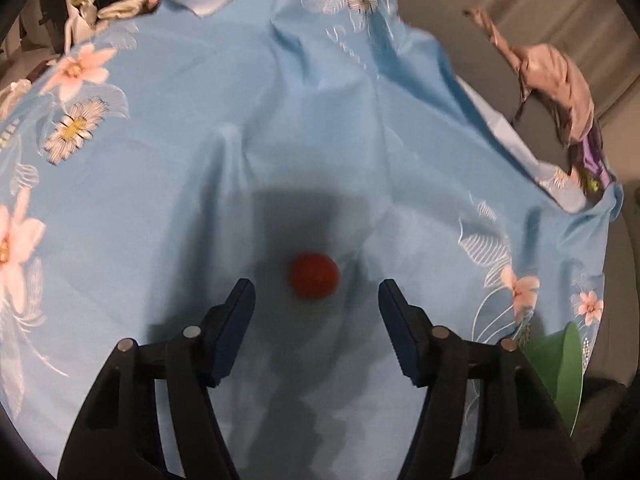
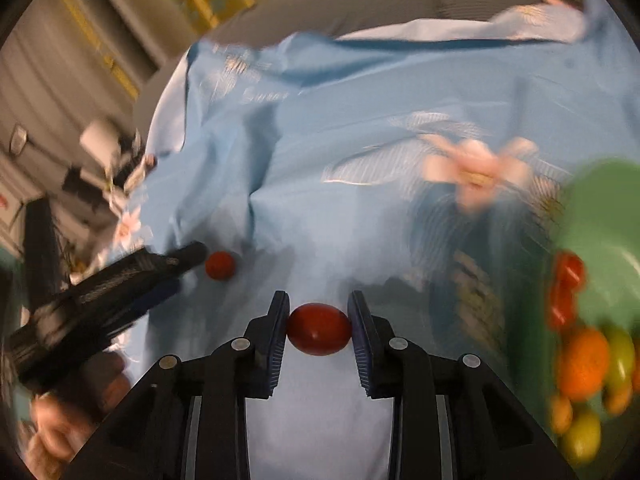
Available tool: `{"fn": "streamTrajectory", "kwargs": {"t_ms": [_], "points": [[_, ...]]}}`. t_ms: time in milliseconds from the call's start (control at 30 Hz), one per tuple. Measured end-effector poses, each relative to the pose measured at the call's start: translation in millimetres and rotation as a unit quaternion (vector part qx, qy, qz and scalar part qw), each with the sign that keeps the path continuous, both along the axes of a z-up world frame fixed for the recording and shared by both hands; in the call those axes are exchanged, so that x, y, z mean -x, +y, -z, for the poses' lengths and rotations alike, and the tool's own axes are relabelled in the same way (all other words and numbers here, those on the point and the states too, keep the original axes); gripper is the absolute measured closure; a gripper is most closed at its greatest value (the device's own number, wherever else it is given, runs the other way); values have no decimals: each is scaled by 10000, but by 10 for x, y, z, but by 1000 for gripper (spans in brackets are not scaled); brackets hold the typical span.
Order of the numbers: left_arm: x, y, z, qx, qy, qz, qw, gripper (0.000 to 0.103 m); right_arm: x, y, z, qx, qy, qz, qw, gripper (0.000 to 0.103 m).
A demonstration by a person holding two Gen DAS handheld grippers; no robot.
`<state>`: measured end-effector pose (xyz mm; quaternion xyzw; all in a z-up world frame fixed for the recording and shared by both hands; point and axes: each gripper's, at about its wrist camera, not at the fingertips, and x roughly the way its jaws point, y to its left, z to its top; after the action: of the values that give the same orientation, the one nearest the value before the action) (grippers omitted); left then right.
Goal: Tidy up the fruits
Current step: 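Grasp a cherry tomato with the right tool while the left tool grasps the other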
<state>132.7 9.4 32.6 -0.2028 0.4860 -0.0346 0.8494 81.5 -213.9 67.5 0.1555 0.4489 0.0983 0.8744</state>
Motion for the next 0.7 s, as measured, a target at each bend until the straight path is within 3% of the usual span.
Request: {"fn": "streamTrajectory", "kwargs": {"t_ms": [167, 267, 333, 400, 500, 700], "points": [[-113, -96, 108, 25, 105, -45, 9999, 41, 63, 62, -183, 316, -424, -8, 9986, 71], [-143, -164, 109, -235, 22, 11, 9997, 47, 71, 88, -200, -140, -275, -258, 9992, 71], [-131, -174, 113, -424, 1, -94, 9991, 69, 103, 77, -235, -262, -300, -368, 9985, 71], [-127, -180, 121, -552, -5, -120, 9984, 76, 113, 111, -266, -5, -375, -296, 9989, 71], [-108, -172, 128, -622, -64, -50, 9980, 76, 126, 45, -309, 117, -451, -139, 9988, 71], [-13, -196, 23, -370, -24, -60, 9993, 76, 155, -177, -296, 185, -426, 130, 9988, 71]]}}
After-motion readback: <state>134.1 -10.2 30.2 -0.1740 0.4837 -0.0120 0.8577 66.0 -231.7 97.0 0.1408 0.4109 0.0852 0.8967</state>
